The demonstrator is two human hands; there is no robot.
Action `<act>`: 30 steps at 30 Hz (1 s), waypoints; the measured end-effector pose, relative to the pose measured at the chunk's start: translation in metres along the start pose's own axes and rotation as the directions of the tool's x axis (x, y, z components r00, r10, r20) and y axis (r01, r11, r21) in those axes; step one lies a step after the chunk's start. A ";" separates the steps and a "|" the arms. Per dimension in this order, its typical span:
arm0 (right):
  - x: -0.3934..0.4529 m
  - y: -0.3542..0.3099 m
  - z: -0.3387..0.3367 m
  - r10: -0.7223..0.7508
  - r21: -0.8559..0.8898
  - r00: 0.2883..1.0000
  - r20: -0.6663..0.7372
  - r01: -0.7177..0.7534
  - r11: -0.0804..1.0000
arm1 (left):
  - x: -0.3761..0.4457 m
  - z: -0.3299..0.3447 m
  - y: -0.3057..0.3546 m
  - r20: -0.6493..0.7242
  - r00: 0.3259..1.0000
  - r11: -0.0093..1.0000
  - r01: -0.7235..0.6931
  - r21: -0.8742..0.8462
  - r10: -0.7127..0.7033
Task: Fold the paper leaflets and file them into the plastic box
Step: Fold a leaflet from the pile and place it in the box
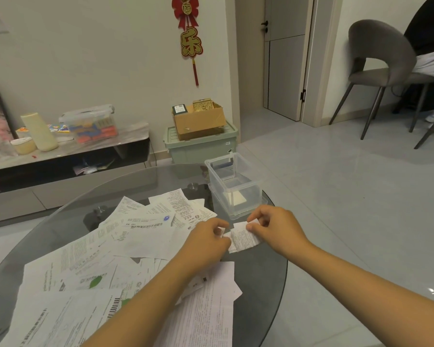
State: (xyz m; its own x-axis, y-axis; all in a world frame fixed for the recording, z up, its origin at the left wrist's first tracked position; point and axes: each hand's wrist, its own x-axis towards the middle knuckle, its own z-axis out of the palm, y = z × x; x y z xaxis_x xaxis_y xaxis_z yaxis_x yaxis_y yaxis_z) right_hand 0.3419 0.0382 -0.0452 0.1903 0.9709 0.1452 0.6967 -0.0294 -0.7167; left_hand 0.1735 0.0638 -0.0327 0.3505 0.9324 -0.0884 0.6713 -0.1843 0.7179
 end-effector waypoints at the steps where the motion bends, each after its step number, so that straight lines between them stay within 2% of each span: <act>1: 0.000 0.000 0.001 -0.004 -0.017 1.000 0.006 0.004 1.000 | 0.001 0.002 0.000 -0.010 1.000 0.999 -0.013 0.034 0.013; 6: 0.001 -0.004 0.007 -0.025 -0.053 1.000 0.012 0.025 0.998 | 0.004 0.014 0.000 -0.032 0.996 0.982 -0.073 0.173 0.079; 10: 0.004 -0.004 0.009 -0.081 -0.123 0.995 0.066 0.089 0.988 | 0.007 0.015 -0.002 -0.031 0.998 0.990 -0.056 0.131 0.060; 15: 0.008 -0.008 0.001 -0.076 -0.296 0.984 0.162 0.122 0.948 | 0.006 0.015 0.000 -0.058 0.980 0.974 -0.181 0.138 0.191; 22: 0.016 -0.002 -0.011 -0.025 -0.139 0.994 0.106 0.040 0.990 | 0.005 0.022 0.003 -0.153 0.940 0.951 -0.310 -0.015 0.304; 26: 0.021 0.003 -0.011 -0.040 -0.159 0.996 0.082 0.053 0.986 | 0.004 0.023 0.000 -0.173 0.887 0.902 -0.406 0.143 0.427; 30: 0.023 0.006 -0.006 -0.033 -0.210 0.996 0.078 0.049 0.976 | 0.002 0.024 -0.005 -0.087 0.868 0.845 -0.447 0.293 0.489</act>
State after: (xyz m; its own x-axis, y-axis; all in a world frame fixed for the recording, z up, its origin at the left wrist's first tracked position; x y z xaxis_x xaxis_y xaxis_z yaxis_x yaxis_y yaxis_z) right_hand 0.3544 0.0592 -0.0418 0.1125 0.9869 0.1152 0.8350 -0.0311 -0.5493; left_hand 0.1866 0.0596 -0.0531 0.5753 0.7465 0.3343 0.6023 -0.6632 0.4442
